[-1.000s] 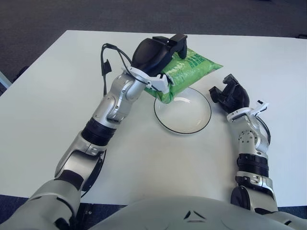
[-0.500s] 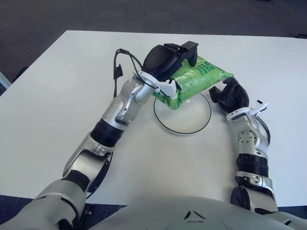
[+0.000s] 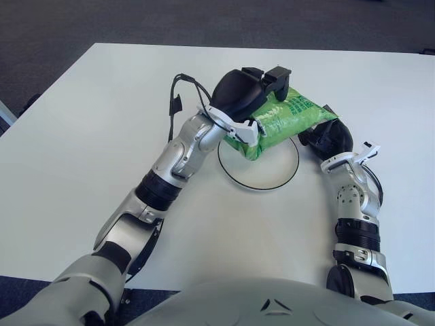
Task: Put the snack into the plate.
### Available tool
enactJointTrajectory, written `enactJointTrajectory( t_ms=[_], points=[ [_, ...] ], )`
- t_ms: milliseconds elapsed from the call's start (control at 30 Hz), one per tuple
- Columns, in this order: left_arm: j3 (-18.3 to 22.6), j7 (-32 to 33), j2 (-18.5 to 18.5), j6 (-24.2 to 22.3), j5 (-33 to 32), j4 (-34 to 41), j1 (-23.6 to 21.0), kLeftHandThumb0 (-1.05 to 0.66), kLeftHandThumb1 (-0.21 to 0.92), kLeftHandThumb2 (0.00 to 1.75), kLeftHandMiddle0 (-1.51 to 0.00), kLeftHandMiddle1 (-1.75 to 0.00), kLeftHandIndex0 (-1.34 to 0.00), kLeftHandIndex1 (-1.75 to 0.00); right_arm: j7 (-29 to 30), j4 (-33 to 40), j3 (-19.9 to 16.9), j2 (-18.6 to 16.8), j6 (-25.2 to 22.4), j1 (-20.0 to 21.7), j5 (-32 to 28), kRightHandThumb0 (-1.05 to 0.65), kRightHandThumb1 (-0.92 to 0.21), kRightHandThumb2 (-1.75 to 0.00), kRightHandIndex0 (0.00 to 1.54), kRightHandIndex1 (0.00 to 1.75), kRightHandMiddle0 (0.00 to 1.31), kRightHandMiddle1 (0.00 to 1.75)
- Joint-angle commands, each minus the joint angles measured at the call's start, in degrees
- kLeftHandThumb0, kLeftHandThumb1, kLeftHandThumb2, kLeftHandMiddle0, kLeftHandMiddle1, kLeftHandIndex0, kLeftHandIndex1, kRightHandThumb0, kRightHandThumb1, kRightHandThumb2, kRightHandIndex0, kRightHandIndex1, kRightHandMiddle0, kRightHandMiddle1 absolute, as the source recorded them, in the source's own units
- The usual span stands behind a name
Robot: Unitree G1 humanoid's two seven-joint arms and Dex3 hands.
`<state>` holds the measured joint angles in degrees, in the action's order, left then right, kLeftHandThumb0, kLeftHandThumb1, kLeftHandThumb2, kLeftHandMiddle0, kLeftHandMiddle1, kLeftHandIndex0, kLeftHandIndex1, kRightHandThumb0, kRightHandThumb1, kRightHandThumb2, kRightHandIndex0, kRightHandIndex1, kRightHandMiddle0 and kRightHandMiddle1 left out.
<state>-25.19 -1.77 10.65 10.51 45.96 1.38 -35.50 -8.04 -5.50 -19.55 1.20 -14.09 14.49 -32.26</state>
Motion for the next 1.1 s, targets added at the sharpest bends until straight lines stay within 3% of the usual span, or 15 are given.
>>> enactJointTrajectory(
  t_ms=[0,233,1067],
  points=[
    [-0.7,-1.1,0.3,0.5,0.0,-1.0,-0.3,0.00,-0.07,1.75,-0.89,-1.73,-0.68,-1.75,1.2,-1.8,0.0,-1.3,-1.1,-3.2,0.3,-0.51,-0.24,-1.42,1.27,1.75,0.68,1.75],
    [-2.3,-3.7,1.4,3.0,-1.4,-3.8,0.5,0.00,-0.07,1.75,-0.89,-1.73,-0.68,-1.75,1.3,-1.7,0.1,-1.4,-1.1,-3.3,0.2,-0.51,-0.24,-1.41,1.28,1.75,0.68,1.75],
    [-3.6,-9.8,4.1,5.7,-3.2,-4.8,0.6,0.00,-0.06,1.75,-0.88,-1.75,-0.68,-1.75,2.3,-1.0,-0.1,-1.7,-1.5,-3.2,-0.3,-0.51,-0.23,-1.43,1.25,1.75,0.69,1.75]
  ],
)
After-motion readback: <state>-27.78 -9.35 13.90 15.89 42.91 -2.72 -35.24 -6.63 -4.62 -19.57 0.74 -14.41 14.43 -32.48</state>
